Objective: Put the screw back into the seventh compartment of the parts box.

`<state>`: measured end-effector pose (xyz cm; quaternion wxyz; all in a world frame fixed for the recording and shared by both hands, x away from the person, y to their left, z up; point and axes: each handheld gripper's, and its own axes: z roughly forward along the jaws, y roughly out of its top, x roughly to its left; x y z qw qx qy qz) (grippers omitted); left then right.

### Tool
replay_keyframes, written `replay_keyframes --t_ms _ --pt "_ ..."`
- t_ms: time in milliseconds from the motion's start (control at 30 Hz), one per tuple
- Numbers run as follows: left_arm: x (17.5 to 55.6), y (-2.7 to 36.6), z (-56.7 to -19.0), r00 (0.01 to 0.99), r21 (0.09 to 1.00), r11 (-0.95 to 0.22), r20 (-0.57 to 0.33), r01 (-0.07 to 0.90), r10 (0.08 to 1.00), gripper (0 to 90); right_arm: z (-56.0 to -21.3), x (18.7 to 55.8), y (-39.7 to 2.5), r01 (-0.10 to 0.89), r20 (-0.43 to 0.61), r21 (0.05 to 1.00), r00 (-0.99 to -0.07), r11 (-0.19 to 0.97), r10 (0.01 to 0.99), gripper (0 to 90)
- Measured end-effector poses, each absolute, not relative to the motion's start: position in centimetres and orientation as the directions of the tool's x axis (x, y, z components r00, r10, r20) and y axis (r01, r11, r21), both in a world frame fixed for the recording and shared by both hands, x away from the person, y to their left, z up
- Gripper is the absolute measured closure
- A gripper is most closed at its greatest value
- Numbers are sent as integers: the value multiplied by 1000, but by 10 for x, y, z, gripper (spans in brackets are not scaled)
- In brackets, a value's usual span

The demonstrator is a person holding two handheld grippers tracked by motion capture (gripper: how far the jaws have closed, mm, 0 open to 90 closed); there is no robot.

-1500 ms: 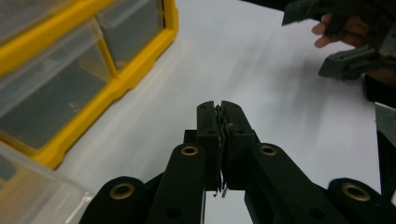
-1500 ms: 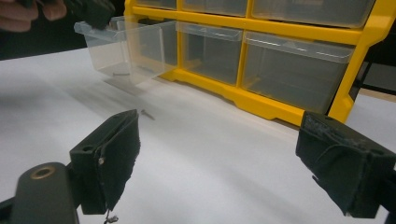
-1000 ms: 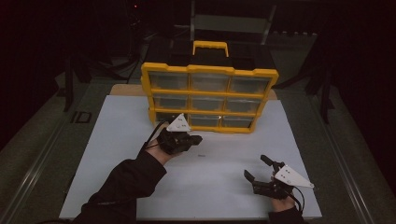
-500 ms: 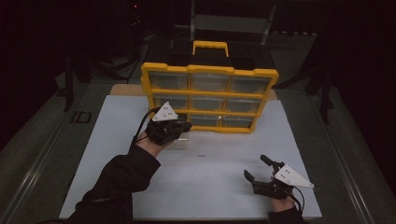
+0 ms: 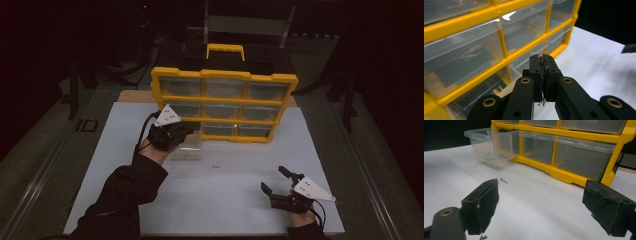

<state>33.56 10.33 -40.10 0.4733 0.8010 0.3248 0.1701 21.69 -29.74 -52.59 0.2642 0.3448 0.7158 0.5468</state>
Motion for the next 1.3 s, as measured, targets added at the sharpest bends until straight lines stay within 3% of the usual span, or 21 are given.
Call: replay_keyframes --t_ms 333,533,1300 --pt "342 111 -416 699 853 -341 -39 395 714 864 -526 217 -298 206 1 965 -624 164 782 134" --pt "348 109 -430 713 804 -405 -33 435 701 863 -527 217 -297 208 1 964 -625 165 781 134" --pt "358 107 -450 688 677 -470 -74 566 722 861 -526 217 -298 204 -1 965 -625 165 780 135"
